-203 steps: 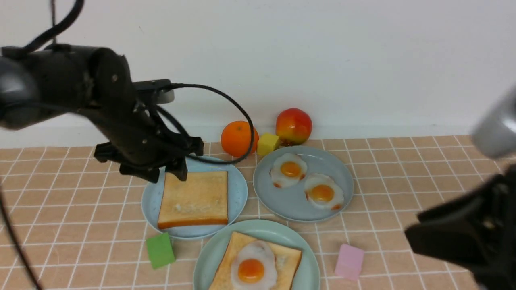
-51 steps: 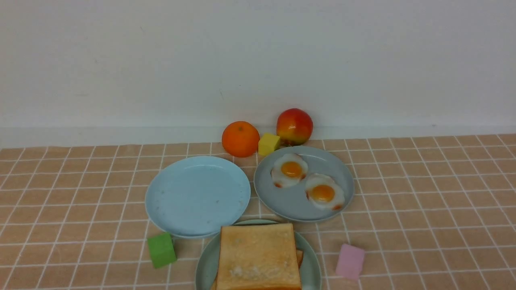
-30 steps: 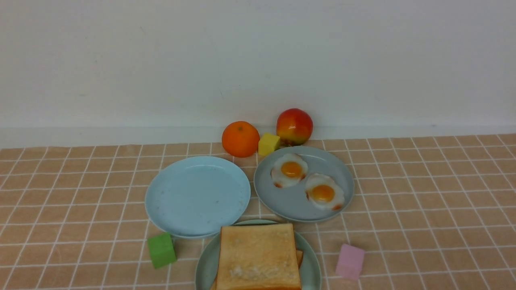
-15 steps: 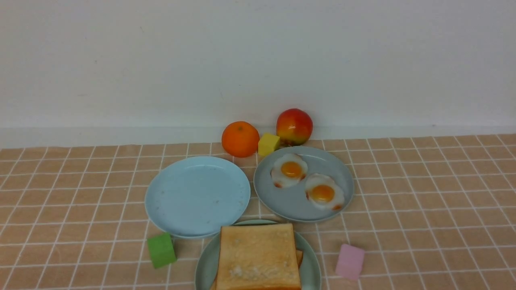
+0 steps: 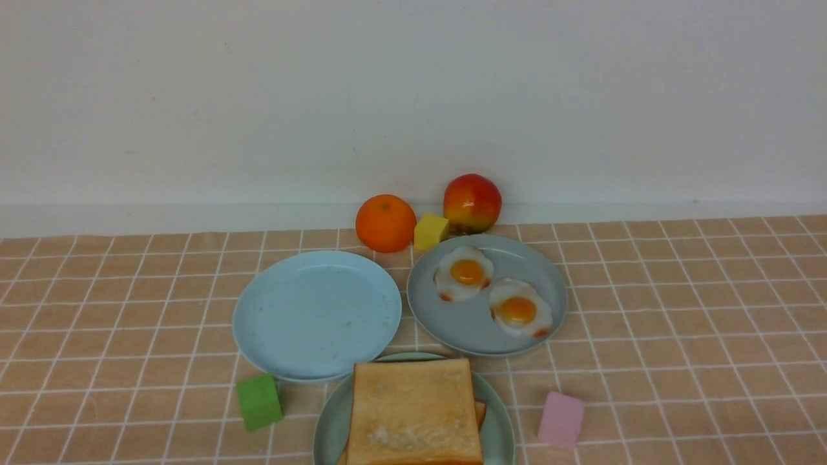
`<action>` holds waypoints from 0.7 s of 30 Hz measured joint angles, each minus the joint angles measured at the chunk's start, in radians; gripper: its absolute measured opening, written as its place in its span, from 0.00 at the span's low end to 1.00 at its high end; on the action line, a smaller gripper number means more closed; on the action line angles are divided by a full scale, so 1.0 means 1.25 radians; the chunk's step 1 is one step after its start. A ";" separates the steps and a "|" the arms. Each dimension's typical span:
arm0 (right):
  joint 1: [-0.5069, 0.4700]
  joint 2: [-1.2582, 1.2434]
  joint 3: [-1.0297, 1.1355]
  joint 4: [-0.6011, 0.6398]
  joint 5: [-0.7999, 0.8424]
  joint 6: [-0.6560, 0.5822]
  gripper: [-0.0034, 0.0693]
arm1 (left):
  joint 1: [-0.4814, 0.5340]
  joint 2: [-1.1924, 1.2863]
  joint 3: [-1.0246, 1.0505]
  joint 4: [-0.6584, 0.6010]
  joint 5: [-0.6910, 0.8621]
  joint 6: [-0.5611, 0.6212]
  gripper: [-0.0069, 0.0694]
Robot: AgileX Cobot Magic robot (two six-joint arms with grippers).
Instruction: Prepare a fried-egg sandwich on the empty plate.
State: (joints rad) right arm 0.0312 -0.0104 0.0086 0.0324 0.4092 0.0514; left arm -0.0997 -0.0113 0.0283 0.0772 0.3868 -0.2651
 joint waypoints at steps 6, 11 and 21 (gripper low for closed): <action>0.000 0.000 0.004 -0.002 -0.015 0.000 0.17 | 0.000 0.000 0.000 0.000 0.000 0.000 0.13; 0.000 0.000 0.004 -0.002 -0.016 0.001 0.18 | 0.000 0.000 0.001 0.000 0.000 0.000 0.14; 0.000 0.000 0.004 -0.003 -0.017 0.001 0.20 | 0.000 0.000 0.001 0.000 0.000 0.000 0.14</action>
State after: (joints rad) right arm 0.0312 -0.0104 0.0134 0.0287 0.3880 0.0525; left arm -0.0997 -0.0113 0.0295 0.0772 0.3871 -0.2651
